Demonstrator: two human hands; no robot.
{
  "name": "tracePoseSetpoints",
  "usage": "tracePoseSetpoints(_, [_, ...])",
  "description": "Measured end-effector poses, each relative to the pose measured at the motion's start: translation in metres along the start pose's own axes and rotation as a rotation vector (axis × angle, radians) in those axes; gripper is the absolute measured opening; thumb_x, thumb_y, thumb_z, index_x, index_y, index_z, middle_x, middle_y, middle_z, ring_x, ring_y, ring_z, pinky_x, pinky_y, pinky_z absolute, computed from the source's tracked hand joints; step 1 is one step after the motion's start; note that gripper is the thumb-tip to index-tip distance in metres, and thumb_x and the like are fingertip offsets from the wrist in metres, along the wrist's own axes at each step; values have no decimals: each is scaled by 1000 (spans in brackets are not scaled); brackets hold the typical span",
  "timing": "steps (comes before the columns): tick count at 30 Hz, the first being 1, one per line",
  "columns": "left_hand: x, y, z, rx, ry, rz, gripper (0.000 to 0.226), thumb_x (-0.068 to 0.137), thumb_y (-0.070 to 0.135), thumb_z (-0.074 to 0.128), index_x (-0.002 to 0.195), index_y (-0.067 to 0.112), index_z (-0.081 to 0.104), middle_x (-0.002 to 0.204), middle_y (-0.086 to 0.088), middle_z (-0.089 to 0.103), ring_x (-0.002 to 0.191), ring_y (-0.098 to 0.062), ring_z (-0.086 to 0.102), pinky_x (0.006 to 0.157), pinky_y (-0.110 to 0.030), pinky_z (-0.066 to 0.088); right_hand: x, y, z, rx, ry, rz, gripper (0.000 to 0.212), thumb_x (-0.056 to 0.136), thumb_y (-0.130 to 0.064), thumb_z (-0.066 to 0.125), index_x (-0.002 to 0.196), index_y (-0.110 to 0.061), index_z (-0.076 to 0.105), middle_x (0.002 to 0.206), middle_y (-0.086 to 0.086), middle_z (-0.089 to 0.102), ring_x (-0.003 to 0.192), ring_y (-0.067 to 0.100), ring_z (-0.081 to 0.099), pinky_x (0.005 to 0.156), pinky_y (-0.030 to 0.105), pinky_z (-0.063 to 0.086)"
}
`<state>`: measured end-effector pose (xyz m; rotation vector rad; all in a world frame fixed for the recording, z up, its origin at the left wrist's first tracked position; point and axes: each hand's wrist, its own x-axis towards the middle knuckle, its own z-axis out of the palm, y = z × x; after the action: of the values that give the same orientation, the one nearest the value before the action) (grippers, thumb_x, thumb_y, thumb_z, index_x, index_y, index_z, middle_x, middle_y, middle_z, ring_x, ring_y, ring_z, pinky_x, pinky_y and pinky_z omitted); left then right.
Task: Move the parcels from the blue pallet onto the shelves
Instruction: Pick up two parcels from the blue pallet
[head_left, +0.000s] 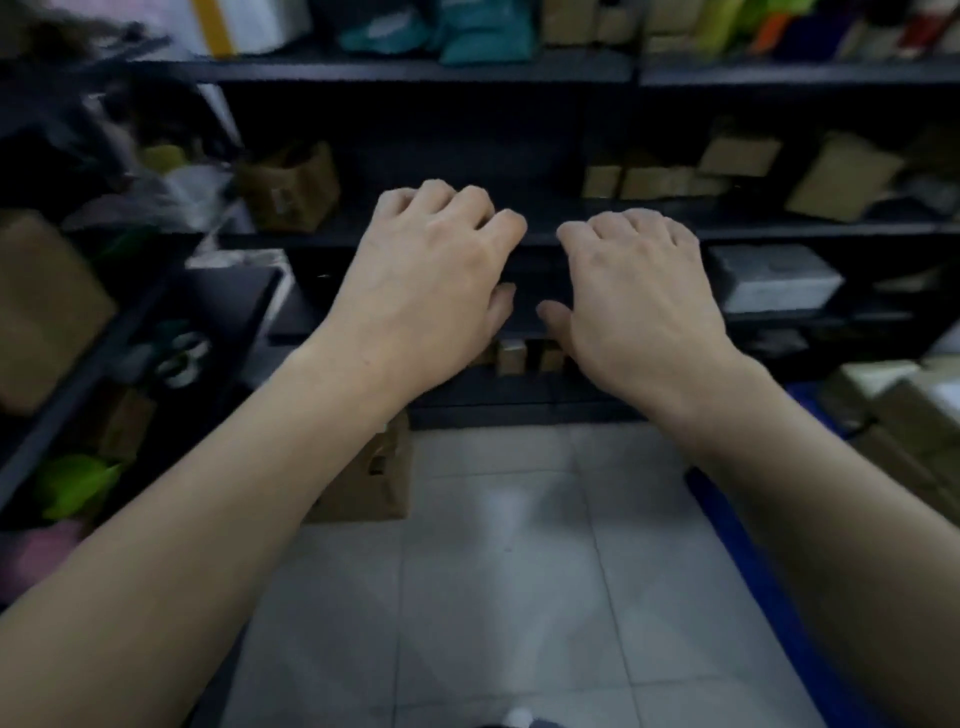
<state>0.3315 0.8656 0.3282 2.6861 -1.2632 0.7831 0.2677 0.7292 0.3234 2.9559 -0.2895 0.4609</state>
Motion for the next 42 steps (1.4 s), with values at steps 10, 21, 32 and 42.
tracePoseSetpoints(10, [150, 178, 69, -336, -12, 499, 45, 91, 35, 53, 131, 14, 51, 126, -8, 57, 116, -29, 49, 96, -44, 40, -60, 193, 20, -91, -140, 604, 48, 88, -39, 60, 127, -12, 50, 129, 12, 54, 124, 34, 42, 105, 44, 28])
tracePoseSetpoints(21, [275, 330, 141, -617, -112, 823, 42, 89, 33, 56, 128, 17, 53, 121, -6, 59, 113, -28, 50, 95, -43, 40, -88, 350, 47, -220, -198, 1104, 45, 90, -32, 57, 129, -10, 52, 128, 14, 56, 122, 35, 46, 103, 47, 33])
tracePoseSetpoints(32, [341, 454, 257, -804, -430, 726, 43, 90, 29, 56, 130, 16, 53, 129, -5, 53, 115, -25, 50, 98, -42, 34, -127, 475, 124, -24, -239, 1397, 47, 91, -41, 54, 129, -13, 52, 123, 11, 58, 112, 32, 53, 88, 43, 45])
tracePoseSetpoints(42, [409, 568, 362, -852, -777, 376, 52, 86, 28, 62, 134, 15, 45, 131, -9, 46, 107, -22, 51, 85, -34, 45, -159, 639, 226, 380, -273, 1480, 60, 92, -38, 60, 140, -7, 41, 133, 11, 54, 112, 26, 55, 74, 29, 42])
